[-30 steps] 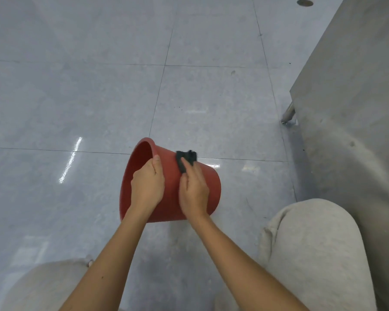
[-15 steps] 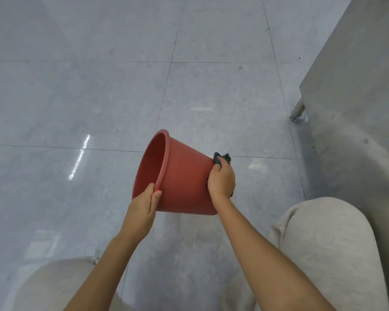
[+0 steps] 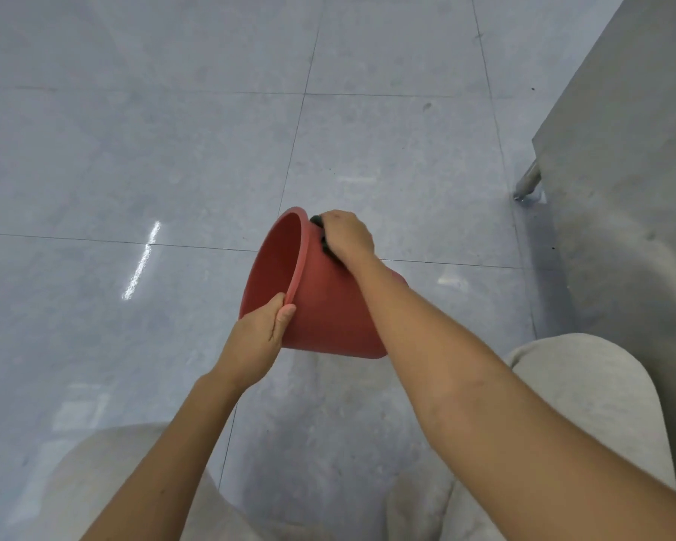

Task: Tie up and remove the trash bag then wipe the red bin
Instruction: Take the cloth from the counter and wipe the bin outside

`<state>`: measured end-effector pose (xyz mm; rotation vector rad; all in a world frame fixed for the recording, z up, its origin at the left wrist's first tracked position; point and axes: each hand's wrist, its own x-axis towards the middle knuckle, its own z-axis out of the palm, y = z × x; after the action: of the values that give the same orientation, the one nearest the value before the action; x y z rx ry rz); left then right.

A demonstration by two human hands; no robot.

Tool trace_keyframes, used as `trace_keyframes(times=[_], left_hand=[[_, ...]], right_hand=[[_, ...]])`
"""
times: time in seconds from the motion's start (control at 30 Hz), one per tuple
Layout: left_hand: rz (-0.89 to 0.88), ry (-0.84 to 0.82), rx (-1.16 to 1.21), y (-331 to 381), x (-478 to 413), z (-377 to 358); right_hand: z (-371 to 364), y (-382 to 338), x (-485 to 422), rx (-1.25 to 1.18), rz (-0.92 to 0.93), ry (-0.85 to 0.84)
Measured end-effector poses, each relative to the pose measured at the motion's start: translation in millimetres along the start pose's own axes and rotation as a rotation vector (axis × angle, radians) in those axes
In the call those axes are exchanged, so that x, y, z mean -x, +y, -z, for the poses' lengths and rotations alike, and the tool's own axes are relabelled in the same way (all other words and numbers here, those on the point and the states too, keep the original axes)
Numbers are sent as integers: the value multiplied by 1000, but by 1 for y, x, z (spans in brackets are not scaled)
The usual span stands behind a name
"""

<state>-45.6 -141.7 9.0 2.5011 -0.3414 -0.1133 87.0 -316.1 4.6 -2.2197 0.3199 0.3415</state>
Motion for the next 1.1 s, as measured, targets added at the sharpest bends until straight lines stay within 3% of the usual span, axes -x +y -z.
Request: trace_keyframes(times=[0.07, 0.2, 0.3, 0.4, 0.47, 0.53, 0.6, 0.67, 0.77, 0.93, 1.0, 1.1], left_hand=[[-13, 12, -51, 7, -2, -2], [25, 56, -120, 24, -13, -3], [38, 21, -163, 36, -24, -6], [15, 37, -182, 51, -37, -12], [33, 37, -108, 62, -46, -17], [93, 76, -45, 64, -52, -18], [149, 143, -32, 58, -52, -15], [190, 169, -36, 49, -50, -10], [240, 212, -37, 40, -44, -5], [269, 170, -57, 47, -56, -3], [279, 159, -83, 49, -65, -3], [306, 124, -73, 47, -74, 2]], right_hand=[[9, 16, 2, -30, 23, 56], [5, 78, 39, -298, -58, 354], [-1, 114, 56, -341, -312, 474], [5, 99, 47, -307, -517, 467], [3, 73, 53, -286, -343, 482], [-12, 50, 71, -258, 29, 456], [-27, 46, 85, -227, 261, 379], [-31, 60, 86, -206, 275, 368], [-32, 91, 83, -175, 156, 410], [-17, 94, 62, -216, -330, 393], [-17, 75, 62, -203, -229, 367], [-34, 47, 82, -192, 255, 315]])
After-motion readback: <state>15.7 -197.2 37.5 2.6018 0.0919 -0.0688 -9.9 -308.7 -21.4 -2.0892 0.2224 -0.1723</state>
